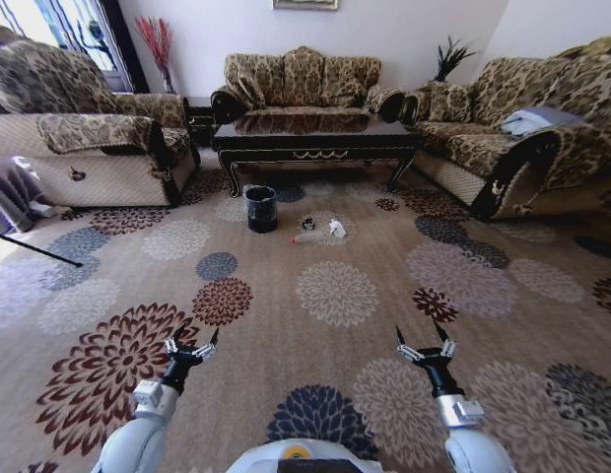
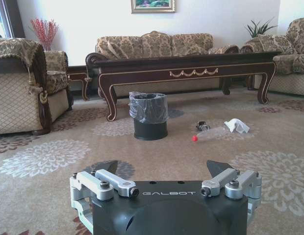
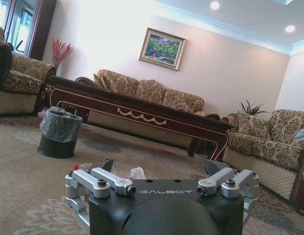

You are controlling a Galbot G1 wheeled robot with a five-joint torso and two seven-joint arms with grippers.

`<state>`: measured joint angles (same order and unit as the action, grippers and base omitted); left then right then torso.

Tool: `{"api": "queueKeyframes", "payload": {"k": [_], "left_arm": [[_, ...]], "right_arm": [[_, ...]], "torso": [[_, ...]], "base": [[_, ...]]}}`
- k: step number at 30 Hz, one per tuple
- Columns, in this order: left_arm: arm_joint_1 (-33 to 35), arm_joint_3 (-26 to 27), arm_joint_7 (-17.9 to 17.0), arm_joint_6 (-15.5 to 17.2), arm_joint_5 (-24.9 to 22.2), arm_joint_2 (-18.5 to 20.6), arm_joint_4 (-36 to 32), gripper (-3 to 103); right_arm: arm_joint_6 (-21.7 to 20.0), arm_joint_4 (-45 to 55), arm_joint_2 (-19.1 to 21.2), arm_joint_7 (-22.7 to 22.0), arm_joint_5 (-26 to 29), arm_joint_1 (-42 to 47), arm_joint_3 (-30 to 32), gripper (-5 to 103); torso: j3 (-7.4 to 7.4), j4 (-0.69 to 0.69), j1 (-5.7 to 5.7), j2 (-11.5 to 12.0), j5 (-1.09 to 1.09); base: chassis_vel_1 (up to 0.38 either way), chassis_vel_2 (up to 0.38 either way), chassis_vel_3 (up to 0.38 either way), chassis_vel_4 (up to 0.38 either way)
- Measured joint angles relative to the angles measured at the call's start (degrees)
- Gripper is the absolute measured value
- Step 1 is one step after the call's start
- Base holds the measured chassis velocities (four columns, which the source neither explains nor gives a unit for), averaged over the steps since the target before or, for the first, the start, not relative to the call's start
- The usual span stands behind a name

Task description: Move to the front of the table and pick up the trash from the floor, then place it into the trash bin.

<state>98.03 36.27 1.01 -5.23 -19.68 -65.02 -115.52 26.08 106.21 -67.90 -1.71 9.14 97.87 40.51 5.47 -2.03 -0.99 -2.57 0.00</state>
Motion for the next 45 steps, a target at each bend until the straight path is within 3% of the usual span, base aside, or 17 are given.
{"api": "queueKeyframes", "payload": {"k": [14, 21, 27, 45], "left_arm": [[-0.3, -0.3, -0.6, 0.8, -0.6, 0.1, 0.0, 100], [-0.2, -0.3, -1.1, 0.7, -0.7, 0.2, 0.0, 100], [-0.3, -0.5, -2.3, -2.1, -0.2, 0.1, -0.2, 100], [-0.8, -0.6, -2.0, -3.6, 0.9, -0.4, 1.0, 100]], "right_arm": [[0.1, 0.3, 0.7, -0.1, 0.2, 0.2, -0.1, 100], [0.1, 0.2, 0.6, -0.1, 0.3, 0.2, -0.1, 100], [0.1, 0.0, 0.3, 0.2, 0.2, 0.4, -0.1, 100], [0.2, -0.2, -0.3, 1.5, 0.0, 0.2, -0.3, 100]], "torso": [[-3.14, -0.01, 0.05, 2.6, 0.01], [-3.28, -0.01, 0.02, 2.6, 0.00], [-3.15, -0.01, 0.00, 2.6, 0.00], [-2.89, -0.01, -0.03, 2.6, 0.00]], "base": [[0.000, 0.000, 0.000, 0.000], [0.000, 0.000, 0.000, 0.000], [0.000, 0.000, 0.000, 0.000], [-0.002, 0.008, 0.001, -0.004]]}}
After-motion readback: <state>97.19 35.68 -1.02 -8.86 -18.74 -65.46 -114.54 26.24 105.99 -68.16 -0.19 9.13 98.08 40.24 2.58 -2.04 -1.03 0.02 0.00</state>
